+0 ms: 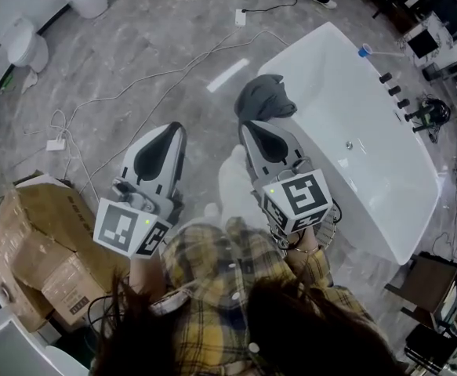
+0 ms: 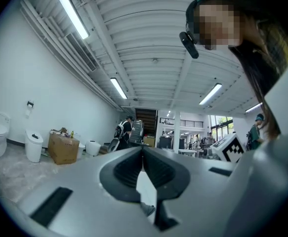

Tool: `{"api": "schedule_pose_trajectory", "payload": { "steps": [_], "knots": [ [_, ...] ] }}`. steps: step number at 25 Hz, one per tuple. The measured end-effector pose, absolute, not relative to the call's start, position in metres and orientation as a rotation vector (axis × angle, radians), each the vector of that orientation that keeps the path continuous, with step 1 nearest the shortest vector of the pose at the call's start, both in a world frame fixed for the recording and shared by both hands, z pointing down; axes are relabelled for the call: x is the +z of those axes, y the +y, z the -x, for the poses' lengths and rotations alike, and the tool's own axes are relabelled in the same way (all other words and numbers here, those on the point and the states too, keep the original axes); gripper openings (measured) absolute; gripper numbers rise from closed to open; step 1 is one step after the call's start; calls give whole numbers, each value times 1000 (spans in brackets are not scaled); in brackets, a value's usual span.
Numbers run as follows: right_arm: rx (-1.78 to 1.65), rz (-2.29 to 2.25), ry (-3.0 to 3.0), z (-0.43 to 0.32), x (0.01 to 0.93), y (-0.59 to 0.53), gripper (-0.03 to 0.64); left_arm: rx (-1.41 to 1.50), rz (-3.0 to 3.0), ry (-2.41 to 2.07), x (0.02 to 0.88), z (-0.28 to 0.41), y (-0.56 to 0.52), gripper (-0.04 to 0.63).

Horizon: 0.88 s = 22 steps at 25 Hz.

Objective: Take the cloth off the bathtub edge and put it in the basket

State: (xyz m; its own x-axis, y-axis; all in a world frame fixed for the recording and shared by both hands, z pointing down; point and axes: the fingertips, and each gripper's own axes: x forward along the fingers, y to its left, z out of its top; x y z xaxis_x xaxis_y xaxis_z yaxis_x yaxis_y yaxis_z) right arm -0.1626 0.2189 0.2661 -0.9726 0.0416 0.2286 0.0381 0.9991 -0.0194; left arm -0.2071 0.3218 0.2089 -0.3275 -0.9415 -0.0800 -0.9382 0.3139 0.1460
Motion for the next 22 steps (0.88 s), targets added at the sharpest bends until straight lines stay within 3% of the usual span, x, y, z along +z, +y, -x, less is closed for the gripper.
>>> {"api": "schedule_pose_trajectory", "payload": {
  "steps": [22],
  "knots": [
    [34, -239, -2906, 295, 242, -37, 15, -254, -2130, -2284, 181, 344, 40, 18]
  ]
}}
